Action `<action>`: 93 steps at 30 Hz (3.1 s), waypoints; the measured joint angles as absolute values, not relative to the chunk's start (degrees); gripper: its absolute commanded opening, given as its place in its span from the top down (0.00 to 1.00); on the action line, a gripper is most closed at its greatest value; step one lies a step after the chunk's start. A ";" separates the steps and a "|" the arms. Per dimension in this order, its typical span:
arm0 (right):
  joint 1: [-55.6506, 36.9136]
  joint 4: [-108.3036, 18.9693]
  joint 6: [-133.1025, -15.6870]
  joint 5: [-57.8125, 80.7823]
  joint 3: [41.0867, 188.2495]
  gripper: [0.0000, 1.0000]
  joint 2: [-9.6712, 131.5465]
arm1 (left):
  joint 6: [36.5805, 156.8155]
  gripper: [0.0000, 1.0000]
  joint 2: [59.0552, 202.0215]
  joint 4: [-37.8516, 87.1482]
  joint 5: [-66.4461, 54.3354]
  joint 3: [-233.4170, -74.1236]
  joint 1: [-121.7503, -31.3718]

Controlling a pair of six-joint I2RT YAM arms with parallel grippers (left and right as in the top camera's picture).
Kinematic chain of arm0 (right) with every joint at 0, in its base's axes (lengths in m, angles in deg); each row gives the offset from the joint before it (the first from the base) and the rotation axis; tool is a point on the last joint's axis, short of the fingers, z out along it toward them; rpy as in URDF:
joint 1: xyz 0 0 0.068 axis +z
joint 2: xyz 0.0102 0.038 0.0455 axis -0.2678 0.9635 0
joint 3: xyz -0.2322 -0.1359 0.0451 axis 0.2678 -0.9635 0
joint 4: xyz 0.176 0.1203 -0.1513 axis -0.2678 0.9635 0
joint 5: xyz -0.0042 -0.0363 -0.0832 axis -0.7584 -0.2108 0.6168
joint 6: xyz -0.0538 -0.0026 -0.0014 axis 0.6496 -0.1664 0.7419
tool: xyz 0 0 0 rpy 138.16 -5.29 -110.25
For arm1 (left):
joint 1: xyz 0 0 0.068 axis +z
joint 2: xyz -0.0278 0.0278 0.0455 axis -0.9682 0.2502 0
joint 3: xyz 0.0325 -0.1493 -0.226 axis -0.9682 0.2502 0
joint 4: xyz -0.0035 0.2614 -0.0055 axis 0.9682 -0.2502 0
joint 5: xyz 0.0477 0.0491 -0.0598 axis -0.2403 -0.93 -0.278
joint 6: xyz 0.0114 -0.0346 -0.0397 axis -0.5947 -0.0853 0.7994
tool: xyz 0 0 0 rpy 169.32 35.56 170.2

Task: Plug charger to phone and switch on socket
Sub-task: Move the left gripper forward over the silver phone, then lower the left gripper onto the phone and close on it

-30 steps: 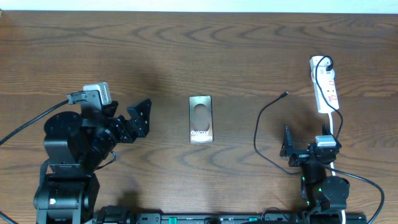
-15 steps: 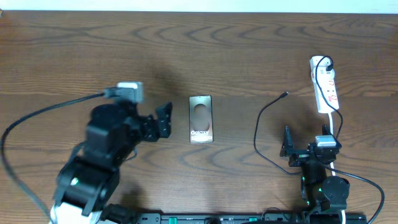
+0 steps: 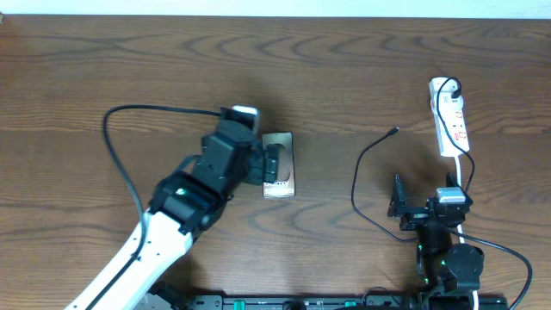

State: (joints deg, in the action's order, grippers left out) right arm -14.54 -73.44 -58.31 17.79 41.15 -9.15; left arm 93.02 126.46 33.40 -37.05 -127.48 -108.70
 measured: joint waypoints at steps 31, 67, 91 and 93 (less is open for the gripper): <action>-14.54 -73.44 -58.31 17.79 41.15 0.01 -9.15 | 104.88 0.03 148.01 43.52 -32.98 -127.48 -111.00; -14.54 -73.44 -58.31 17.81 41.15 0.01 -9.15 | 105.47 0.02 158.70 52.42 -43.71 -127.52 -114.21; -14.54 -73.44 -58.31 17.81 41.15 0.01 -9.15 | 106.76 0.02 164.56 52.79 -44.33 -128.37 -114.25; -14.54 -73.44 -58.31 17.81 41.15 0.01 -9.15 | 106.76 0.02 164.56 52.75 -44.33 -128.37 -114.25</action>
